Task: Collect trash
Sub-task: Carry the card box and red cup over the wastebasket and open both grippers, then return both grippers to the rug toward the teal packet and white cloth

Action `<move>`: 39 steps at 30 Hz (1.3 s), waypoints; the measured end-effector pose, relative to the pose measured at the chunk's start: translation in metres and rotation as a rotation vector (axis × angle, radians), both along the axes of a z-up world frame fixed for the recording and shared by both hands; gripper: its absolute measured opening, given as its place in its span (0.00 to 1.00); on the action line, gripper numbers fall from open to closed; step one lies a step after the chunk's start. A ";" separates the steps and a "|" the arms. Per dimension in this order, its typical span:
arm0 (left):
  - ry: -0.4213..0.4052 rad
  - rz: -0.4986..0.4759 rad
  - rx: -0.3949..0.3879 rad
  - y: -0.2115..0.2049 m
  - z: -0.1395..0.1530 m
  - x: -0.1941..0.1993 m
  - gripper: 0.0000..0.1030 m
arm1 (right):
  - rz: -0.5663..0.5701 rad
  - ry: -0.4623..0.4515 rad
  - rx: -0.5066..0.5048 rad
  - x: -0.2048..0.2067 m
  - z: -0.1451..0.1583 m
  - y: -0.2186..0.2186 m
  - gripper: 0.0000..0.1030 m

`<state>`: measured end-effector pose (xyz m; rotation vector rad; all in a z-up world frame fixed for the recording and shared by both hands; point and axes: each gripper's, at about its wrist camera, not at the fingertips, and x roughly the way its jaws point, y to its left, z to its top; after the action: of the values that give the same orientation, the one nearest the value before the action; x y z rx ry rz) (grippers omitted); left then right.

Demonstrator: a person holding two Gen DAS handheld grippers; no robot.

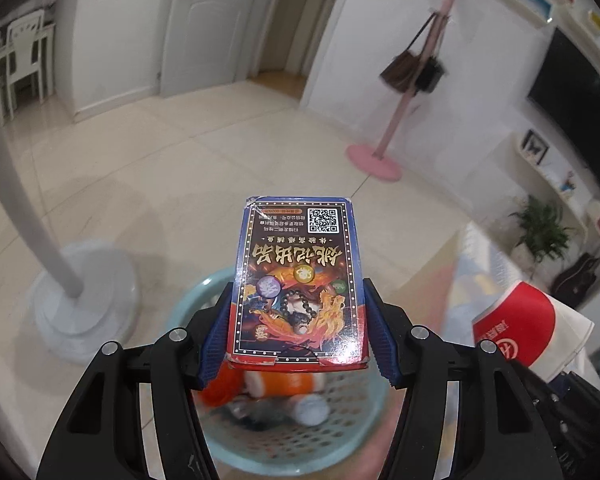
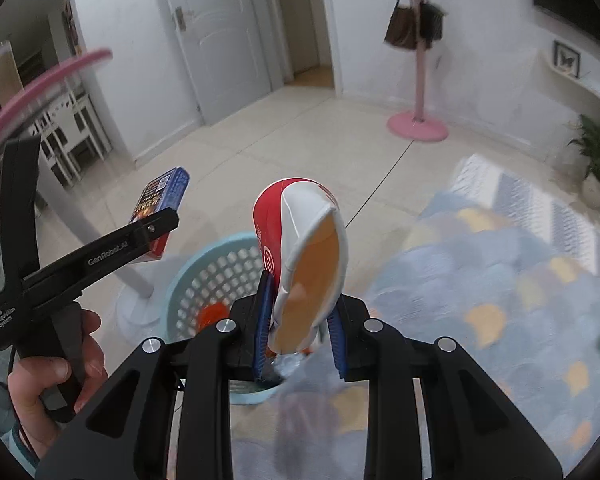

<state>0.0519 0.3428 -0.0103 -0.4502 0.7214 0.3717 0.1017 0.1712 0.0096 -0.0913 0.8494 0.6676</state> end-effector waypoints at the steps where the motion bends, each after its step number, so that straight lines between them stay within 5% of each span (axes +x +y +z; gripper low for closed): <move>1: 0.030 0.002 -0.001 0.004 -0.007 0.002 0.56 | 0.002 0.014 -0.006 -0.002 -0.006 0.007 0.23; 10: 0.113 0.009 -0.050 0.036 -0.031 -0.005 0.63 | 0.021 0.079 -0.053 -0.002 -0.037 0.044 0.27; 14: 0.088 0.026 -0.055 0.037 -0.026 -0.008 0.69 | 0.005 0.061 -0.041 -0.006 -0.033 0.036 0.48; 24: 0.029 -0.017 -0.039 0.012 -0.009 -0.006 0.69 | -0.035 0.048 -0.022 -0.004 -0.019 -0.001 0.48; 33: -0.118 -0.090 -0.046 -0.037 0.030 0.001 0.69 | -0.171 -0.052 0.013 0.004 0.029 -0.091 0.48; 39: -0.210 -0.268 -0.076 -0.106 0.048 0.002 0.69 | -0.265 -0.185 -0.002 -0.005 0.053 -0.183 0.48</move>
<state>0.0543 0.2370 0.0374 -0.4498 0.5834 0.0437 0.0965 -0.0121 0.0626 -0.0406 0.6693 0.4020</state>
